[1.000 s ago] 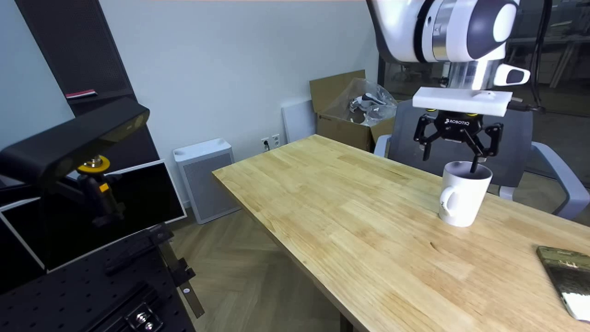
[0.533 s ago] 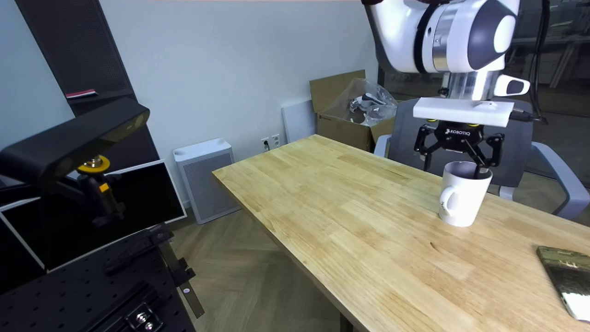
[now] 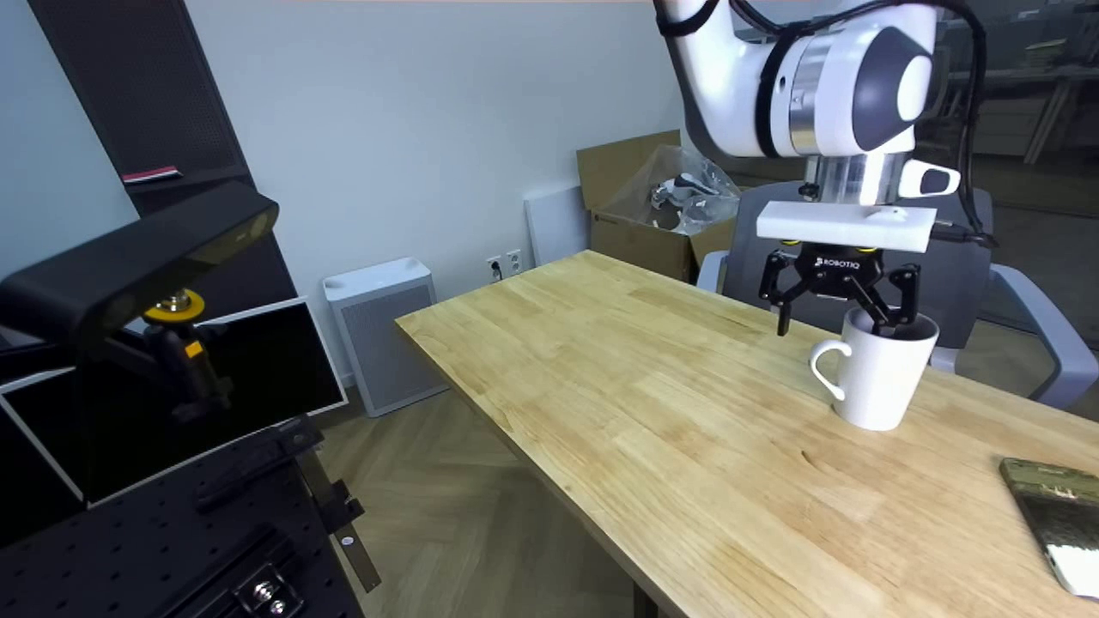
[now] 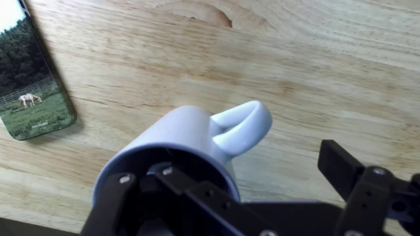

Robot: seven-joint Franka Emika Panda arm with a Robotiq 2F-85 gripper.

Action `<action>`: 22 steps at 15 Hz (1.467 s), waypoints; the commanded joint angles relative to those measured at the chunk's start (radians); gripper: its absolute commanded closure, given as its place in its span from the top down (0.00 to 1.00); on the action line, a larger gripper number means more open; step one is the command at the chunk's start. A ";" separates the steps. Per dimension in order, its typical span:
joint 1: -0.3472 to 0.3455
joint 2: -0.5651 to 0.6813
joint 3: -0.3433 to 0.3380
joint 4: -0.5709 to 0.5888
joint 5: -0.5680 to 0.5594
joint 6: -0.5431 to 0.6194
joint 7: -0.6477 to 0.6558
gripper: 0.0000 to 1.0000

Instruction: Move the white mug to the front of the table

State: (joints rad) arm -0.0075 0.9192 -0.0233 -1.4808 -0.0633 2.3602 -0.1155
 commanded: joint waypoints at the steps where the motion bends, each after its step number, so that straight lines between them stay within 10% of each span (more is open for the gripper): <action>1: 0.008 0.006 -0.005 0.002 -0.019 -0.004 0.014 1.00; 10: -0.006 0.003 0.006 0.003 -0.017 -0.012 -0.010 1.00; 11: -0.010 0.002 0.010 0.002 -0.013 -0.012 -0.016 0.75; 22: -0.043 -0.008 0.035 -0.004 0.005 -0.016 -0.065 0.05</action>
State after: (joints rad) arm -0.0352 0.9260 -0.0077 -1.4803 -0.0684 2.3598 -0.1684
